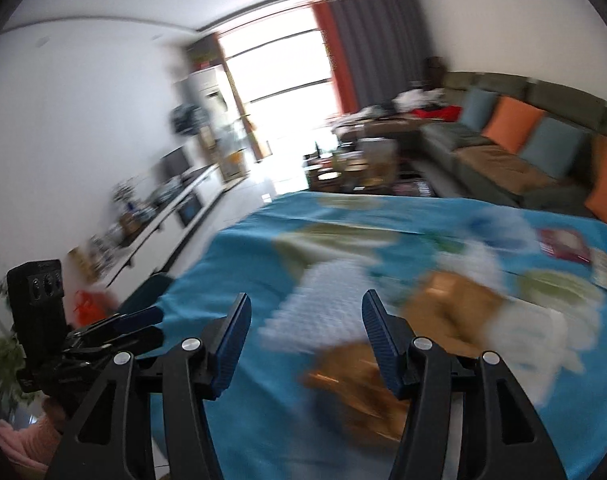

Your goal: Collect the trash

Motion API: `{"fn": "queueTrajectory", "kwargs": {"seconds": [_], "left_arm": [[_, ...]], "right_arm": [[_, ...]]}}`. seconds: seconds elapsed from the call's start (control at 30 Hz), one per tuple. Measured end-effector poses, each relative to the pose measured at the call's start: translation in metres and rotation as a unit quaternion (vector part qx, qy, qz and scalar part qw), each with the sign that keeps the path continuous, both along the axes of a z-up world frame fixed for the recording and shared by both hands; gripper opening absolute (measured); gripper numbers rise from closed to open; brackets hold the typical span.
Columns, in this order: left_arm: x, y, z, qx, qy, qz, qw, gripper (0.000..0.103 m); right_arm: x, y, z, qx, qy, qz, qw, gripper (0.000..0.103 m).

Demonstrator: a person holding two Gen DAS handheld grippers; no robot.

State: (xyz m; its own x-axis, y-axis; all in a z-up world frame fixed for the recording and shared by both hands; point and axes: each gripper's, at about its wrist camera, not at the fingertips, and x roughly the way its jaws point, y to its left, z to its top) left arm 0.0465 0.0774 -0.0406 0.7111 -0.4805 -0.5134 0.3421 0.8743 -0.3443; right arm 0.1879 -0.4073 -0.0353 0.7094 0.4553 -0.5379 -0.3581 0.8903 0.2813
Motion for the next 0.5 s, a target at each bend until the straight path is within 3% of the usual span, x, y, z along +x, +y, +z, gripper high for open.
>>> {"fn": "queueTrajectory", "kwargs": {"seconds": [0.27,0.5], "left_arm": [[0.027,-0.051,-0.014,0.003,0.030,-0.044,0.9986,0.070],[0.051,-0.068,-0.027,-0.011,0.071,-0.059,0.9957,0.070]], "right_arm": [[-0.005,-0.087,-0.024,0.004,0.016,-0.108,0.994,0.055],[0.004,-0.127,-0.050,0.024,0.049,-0.151,0.987,0.055]]}}
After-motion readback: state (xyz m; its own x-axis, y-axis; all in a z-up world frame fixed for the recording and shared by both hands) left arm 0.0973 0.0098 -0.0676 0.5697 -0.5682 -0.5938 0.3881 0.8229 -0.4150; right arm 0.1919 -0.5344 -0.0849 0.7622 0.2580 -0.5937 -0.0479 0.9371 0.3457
